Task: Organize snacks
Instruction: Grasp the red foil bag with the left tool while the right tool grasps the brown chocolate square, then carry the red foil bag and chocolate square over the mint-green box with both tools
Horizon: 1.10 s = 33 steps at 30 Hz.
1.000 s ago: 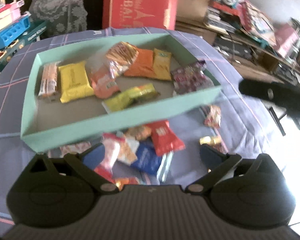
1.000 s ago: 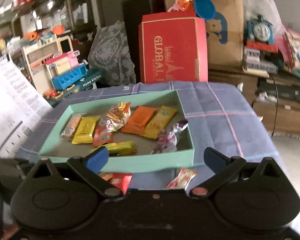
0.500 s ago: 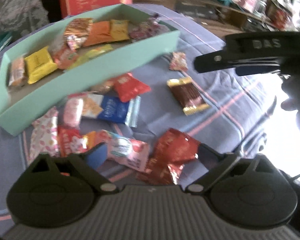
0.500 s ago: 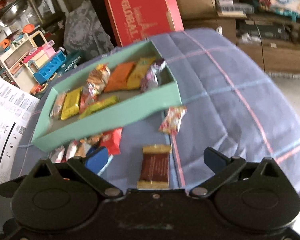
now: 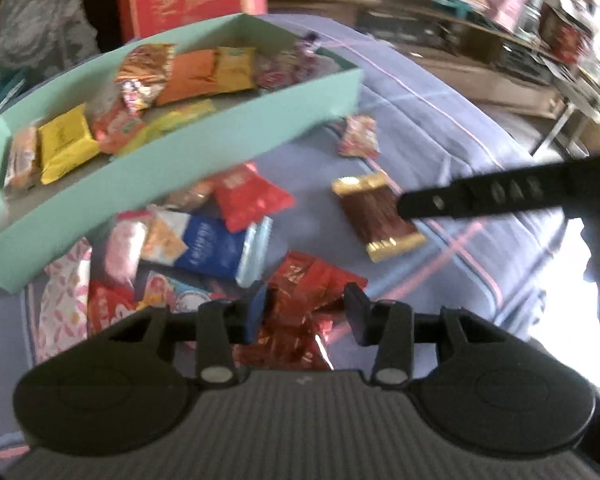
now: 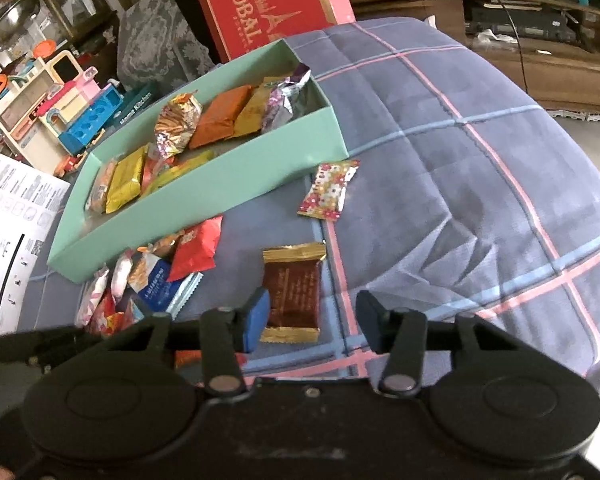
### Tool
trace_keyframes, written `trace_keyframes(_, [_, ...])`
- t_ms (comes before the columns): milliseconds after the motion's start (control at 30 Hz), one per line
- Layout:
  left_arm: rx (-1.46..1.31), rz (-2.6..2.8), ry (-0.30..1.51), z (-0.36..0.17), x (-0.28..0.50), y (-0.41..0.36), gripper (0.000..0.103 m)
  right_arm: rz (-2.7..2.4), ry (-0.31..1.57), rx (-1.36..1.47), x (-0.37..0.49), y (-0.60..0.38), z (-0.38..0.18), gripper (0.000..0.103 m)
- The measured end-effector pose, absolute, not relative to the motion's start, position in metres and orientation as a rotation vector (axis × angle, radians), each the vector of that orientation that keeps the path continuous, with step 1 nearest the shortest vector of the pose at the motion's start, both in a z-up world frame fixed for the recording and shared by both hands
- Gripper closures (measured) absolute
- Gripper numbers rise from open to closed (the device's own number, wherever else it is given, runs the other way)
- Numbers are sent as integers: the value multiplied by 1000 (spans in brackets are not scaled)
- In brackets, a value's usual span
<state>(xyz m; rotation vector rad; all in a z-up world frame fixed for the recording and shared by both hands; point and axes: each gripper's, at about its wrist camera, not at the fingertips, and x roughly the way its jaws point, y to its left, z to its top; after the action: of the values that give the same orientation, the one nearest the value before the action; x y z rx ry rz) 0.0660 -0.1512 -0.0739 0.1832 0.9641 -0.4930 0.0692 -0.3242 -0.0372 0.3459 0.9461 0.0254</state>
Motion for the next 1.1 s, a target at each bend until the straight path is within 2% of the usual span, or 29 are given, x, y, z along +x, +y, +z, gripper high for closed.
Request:
trace_keyframes(233, [188, -528, 999, -79, 65, -148, 48, 71, 975, 314, 87, -310, -47, 53])
trace_keyframes(400, [189, -533, 1014, -82, 62, -144, 42, 88, 944, 148, 89, -287, -52, 54])
trace_keyframes(467, [199, -533, 1022, -83, 63, -147, 42, 90, 930, 85, 88, -282, -52, 66])
trace_keyframes(600, [239, -534, 1018, -84, 63, -157, 41, 75, 919, 111, 83, -295, -51, 68])
trace_keyframes(633, [254, -536, 1014, -84, 62, -161, 43, 65, 916, 124, 81, -300, -52, 68])
trace_keyframes(733, [321, -557, 977, -84, 55, -173, 58, 51, 913, 175, 75, -316, -51, 68])
trace_keyframes(867, [353, -579, 958, -82, 50, -182, 61, 34, 921, 230, 69, -327, -48, 68])
trace_keyframes(1100, [179, -526, 988, -68, 70, -155, 61, 28, 910, 311, 64, -338, -36, 68])
